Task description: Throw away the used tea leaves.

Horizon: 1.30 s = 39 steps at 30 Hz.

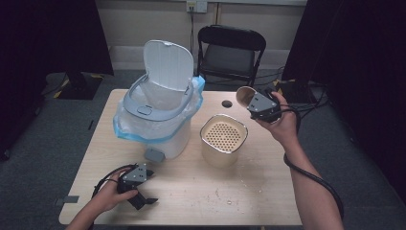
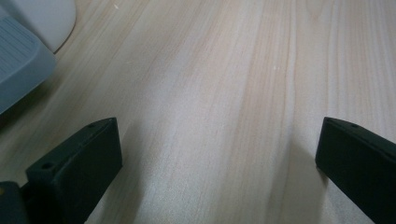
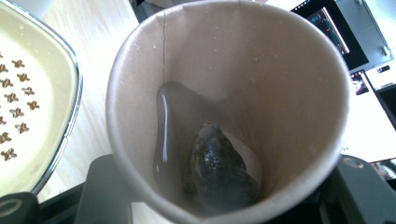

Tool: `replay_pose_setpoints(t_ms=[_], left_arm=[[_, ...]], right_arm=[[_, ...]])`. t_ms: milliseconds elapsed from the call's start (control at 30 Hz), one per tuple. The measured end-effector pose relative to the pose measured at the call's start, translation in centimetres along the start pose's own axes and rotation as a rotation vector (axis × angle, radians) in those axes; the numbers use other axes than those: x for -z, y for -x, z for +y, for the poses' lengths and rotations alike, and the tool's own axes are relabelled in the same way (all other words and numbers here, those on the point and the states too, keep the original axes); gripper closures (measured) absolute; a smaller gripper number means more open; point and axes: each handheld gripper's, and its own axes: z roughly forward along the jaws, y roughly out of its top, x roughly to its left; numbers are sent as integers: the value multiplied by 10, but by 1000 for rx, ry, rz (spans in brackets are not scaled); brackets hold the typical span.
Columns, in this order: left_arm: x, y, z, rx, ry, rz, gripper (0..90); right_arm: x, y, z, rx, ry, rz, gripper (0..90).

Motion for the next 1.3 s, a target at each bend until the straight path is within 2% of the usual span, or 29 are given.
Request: replay_pose_setpoints(t_ms=[33, 233, 300, 367, 433, 600, 700, 867, 1000, 1033, 1100, 1133, 1167, 1200, 1300], left_arm=[[0, 0, 0, 5, 5, -3, 0], [0, 0, 0, 3, 4, -2, 0], [0, 0, 0, 0, -1, 0, 0], [0, 0, 0, 4, 1, -3, 0], [0, 0, 0, 0, 0, -1, 0], [0, 0, 0, 5, 6, -3, 0], [0, 0, 0, 4, 1, -3, 0], [0, 0, 0, 4, 5, -3, 0], [0, 0, 0, 1, 4, -4, 0], [0, 0, 0, 1, 5, -4, 0], [0, 0, 0, 4, 4, -3, 0], [0, 0, 0, 0, 1, -4, 0], [0, 0, 0, 4, 1, -3, 0], [0, 0, 0, 1, 3, -4, 0], [0, 0, 0, 1, 4, -4, 0]], right_arm=[[0, -1, 2, 30, -11, -11, 403], [2, -4, 10, 93, -2, -34, 406], [3, -5, 13, 130, -5, -48, 408], [2, -8, 17, 225, -43, -76, 409], [1, -10, 18, 250, -45, -84, 410], [0, -18, 24, 395, -80, -138, 411], [2, -24, 26, 470, -76, -174, 411], [3, -37, 30, 653, -111, -275, 411], [4, -44, 32, 724, -106, -313, 411], [5, -45, 33, 764, -104, -335, 411], [5, -49, 34, 892, -112, -401, 411], [5, -53, 32, 938, -106, -432, 411], [6, -57, 32, 1048, -107, -473, 413], [6, -60, 31, 1113, -109, -482, 413], [6, -64, 28, 1175, -125, -479, 413]])
